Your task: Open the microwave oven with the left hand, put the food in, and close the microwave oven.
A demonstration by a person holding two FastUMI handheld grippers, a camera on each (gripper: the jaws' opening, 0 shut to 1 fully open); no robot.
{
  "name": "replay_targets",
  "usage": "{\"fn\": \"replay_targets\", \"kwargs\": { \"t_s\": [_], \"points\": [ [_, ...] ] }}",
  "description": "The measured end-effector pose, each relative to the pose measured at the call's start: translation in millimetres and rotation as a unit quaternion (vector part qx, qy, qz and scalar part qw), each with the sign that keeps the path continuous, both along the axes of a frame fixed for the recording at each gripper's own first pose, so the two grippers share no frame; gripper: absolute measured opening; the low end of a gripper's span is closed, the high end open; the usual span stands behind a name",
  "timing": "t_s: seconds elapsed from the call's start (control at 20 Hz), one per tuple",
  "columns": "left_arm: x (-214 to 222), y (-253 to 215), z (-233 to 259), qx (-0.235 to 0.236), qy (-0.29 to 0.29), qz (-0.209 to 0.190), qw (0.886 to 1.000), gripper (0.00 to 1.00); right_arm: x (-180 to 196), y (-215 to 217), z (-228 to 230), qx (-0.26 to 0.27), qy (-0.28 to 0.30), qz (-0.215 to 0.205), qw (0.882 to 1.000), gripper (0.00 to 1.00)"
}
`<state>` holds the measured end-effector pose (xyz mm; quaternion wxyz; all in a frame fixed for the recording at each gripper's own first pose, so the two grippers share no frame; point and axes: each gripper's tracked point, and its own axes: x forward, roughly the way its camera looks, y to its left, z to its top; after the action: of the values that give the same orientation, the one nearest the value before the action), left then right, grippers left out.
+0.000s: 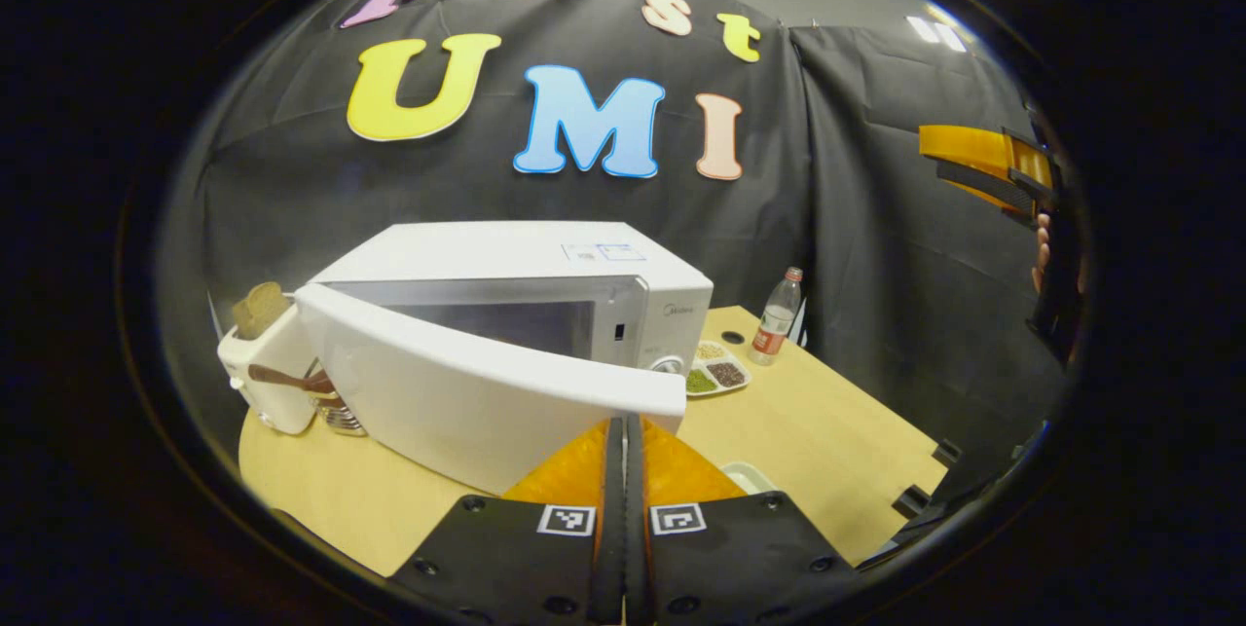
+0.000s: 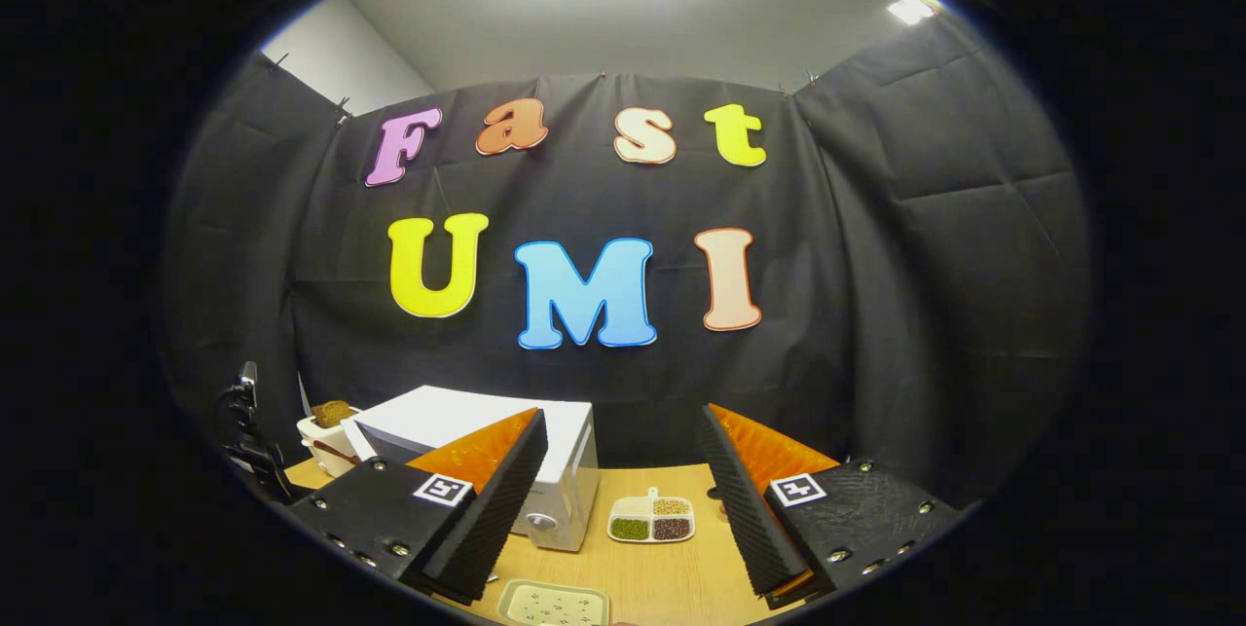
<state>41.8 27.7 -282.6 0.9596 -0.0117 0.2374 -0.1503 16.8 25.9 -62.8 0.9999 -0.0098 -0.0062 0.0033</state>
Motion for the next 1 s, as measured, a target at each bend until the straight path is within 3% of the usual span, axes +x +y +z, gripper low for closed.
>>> {"fn": "replay_targets", "kwargs": {
  "t_s": [0.25, 0.8, 1.0],
  "points": [
    [25.8, -10.6, -4.6, -0.015, -0.003, 0.008, 1.000, 0.07, -2.3, -14.8, -6.8, 0.015, 0.009, -0.018, 1.000, 0.95],
    [69.1, -36.8, -7.5, 0.009, -0.011, 0.006, 1.000, 0.07, 5.1, -32.4, -17.4, 0.016, 0.024, -0.038, 0.999, 0.95],
    [92.7, -34.7, -8.9, -0.015, -0.003, 0.043, 0.999, 0.06, 12.1, -34.2, -20.0, 0.019, 0.032, -0.039, 0.999, 0.95]
  ]
}}
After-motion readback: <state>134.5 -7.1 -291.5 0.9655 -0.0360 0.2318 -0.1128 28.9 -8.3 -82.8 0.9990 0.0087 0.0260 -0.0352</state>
